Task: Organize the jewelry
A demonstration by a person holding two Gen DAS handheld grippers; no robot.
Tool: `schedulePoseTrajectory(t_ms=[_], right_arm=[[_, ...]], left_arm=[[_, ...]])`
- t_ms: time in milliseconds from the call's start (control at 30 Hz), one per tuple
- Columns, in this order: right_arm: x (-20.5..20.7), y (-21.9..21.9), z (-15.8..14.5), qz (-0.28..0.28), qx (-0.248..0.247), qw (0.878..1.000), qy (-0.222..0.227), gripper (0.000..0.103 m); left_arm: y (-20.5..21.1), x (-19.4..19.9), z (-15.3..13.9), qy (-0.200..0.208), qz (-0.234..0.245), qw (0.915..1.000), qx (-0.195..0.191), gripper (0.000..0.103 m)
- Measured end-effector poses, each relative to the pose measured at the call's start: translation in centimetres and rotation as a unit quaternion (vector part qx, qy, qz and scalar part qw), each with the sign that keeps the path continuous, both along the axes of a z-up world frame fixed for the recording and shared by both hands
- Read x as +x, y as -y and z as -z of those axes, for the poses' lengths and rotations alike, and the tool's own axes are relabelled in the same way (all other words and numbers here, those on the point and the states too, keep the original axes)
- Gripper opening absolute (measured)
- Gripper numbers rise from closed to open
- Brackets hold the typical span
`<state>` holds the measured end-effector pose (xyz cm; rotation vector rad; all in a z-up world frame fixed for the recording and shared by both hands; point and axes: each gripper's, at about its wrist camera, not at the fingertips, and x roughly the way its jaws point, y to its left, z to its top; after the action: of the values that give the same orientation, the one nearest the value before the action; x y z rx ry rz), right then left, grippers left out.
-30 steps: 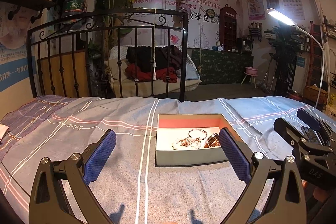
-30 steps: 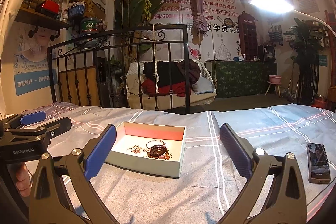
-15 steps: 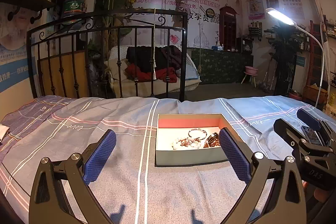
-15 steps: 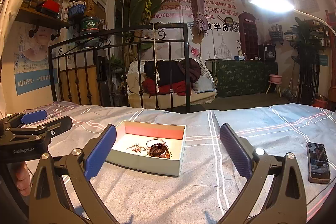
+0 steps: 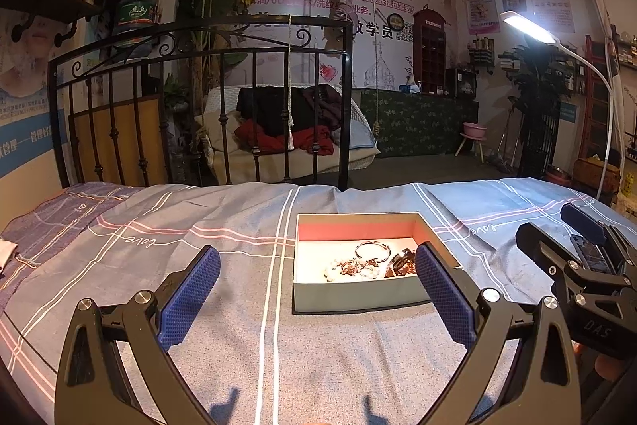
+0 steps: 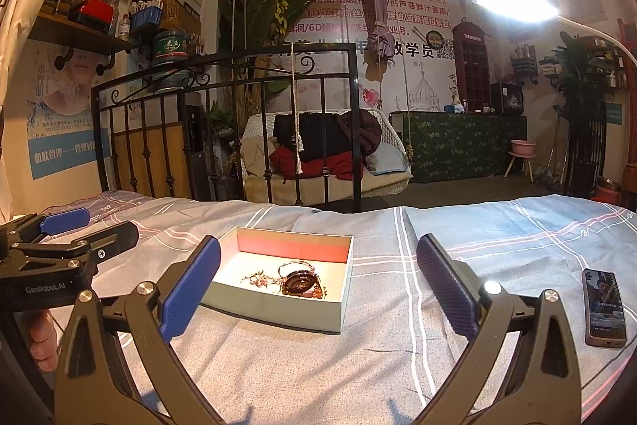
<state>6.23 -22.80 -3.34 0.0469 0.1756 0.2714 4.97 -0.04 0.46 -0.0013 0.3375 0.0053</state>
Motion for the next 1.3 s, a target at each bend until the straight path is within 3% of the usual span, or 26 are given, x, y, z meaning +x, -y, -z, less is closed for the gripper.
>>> schedulePoseTrajectory(t_ms=[1300], right_arm=[[0.04,-0.36,0.64,-0.007,-0.004,1.0,-0.005,0.097]], left_arm=[[0.08,0.37,0.46,-0.016,0.005,0.9999,-0.004,0.096]])
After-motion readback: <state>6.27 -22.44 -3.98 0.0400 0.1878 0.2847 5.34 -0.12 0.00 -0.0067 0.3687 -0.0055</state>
